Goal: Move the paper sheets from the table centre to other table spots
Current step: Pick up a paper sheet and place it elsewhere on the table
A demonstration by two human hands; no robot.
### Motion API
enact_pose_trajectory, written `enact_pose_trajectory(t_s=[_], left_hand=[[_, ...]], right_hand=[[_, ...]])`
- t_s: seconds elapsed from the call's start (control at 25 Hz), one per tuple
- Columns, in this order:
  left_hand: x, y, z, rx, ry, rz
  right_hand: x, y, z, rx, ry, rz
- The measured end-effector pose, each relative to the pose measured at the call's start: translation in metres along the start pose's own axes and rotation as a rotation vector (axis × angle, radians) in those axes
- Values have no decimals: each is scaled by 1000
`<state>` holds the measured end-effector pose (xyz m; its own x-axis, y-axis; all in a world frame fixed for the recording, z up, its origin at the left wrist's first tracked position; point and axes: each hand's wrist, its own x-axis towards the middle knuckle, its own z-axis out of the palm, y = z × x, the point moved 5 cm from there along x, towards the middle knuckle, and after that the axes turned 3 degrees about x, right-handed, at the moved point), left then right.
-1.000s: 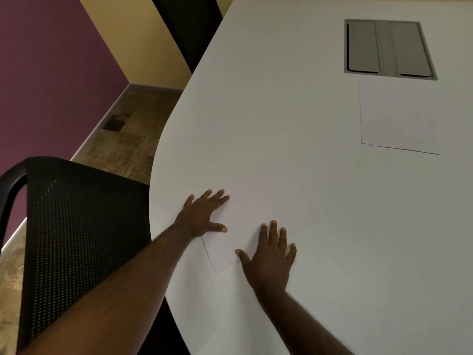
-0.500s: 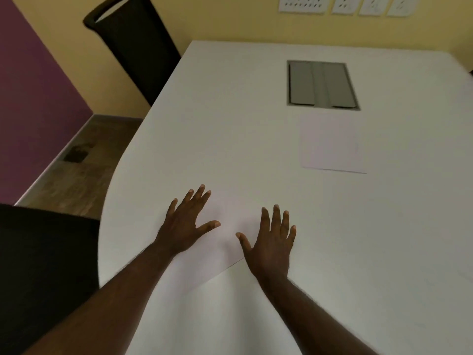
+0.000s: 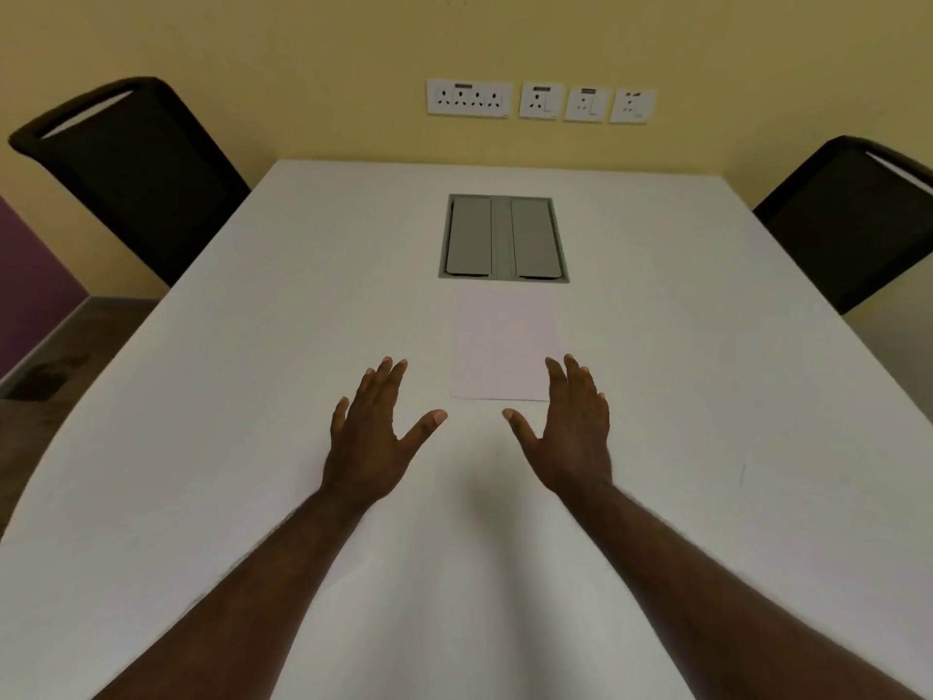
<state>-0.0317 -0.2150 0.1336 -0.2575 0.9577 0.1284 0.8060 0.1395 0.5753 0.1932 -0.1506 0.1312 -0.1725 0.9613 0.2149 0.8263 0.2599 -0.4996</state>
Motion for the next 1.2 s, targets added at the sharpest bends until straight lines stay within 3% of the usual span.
enact_pose_trajectory(t_s=[0.28,0.6,0.76,0.92,1.04,1.2], left_hand=[[71,25,62,-94,-77,64],[177,-10,146,-145,-214,34],[215,-36,187,-35,-250,-6],[225,-57,213,185,-395,22],[222,-64,219,229,-390,65],[220,-64,218,236,-385,87]], right_hand=[[72,67,11,232,-37,-101],[151,124,85,186,-123,-39],[180,142,119,147,-180,-24],[190,153,140,157,-199,53],[192,151,141,195,-139,38],[197,149,123,320,94,109]])
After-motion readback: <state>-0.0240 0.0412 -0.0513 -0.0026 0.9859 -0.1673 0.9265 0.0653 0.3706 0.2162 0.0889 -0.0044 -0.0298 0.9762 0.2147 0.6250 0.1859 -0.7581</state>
